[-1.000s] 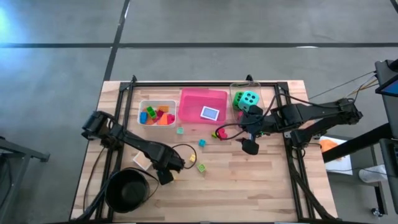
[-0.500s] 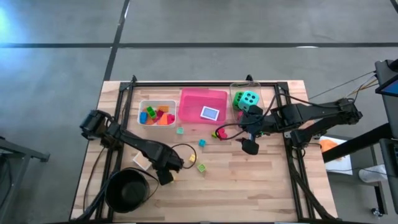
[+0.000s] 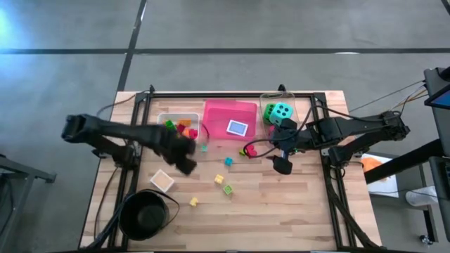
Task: Pick & Place Toys
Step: Put the blue game piece into the white bin
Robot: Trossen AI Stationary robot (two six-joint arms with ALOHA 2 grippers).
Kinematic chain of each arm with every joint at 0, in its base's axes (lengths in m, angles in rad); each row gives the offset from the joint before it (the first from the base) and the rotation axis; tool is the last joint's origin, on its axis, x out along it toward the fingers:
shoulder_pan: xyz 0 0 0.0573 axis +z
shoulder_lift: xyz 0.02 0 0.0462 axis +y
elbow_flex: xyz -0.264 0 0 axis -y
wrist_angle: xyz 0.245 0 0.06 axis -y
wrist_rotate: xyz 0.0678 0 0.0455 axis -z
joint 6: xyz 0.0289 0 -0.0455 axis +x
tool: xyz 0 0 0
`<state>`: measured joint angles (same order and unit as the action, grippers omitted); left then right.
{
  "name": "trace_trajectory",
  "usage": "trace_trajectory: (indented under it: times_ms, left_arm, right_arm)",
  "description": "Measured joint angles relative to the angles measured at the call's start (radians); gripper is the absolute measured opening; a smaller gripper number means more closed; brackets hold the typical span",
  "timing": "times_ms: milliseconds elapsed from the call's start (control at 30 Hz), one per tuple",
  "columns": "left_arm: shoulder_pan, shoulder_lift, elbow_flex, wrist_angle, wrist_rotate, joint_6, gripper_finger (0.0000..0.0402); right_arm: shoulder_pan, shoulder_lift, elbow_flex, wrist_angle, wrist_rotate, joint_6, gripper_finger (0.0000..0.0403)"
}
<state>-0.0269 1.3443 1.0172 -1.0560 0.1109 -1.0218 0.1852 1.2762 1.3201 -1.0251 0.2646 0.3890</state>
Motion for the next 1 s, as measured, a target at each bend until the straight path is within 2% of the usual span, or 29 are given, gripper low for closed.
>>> trace_trajectory:
  times_ms: [100,233,433,700,1000]
  left_arm:
    - [0.133,-0.056,0.0,-0.06,-0.034,0.035,0.013]
    - [0.311,-0.068,0.0,-0.1,-0.044,0.159,0.013]
    - [0.483,-0.038,0.0,-0.099,-0.043,0.304,0.013]
    - [0.539,0.058,0.005,-0.096,-0.089,0.345,0.013]
    - [0.539,0.212,0.108,-0.025,-0.112,0.421,0.013]
  right_arm:
    - [0.0,0.0,0.0,0.025,0.0,-0.005,0.0362]
    - [0.0,0.0,0.0,0.052,0.0,-0.008,0.0362]
    - [0.0,0.0,0.0,0.07,0.0,-0.008,0.0362]
    - [0.0,0.0,0.0,0.073,0.0,-0.006,0.0362]
    - [-0.001,0.0,0.0,0.08,0.007,-0.007,0.0362]
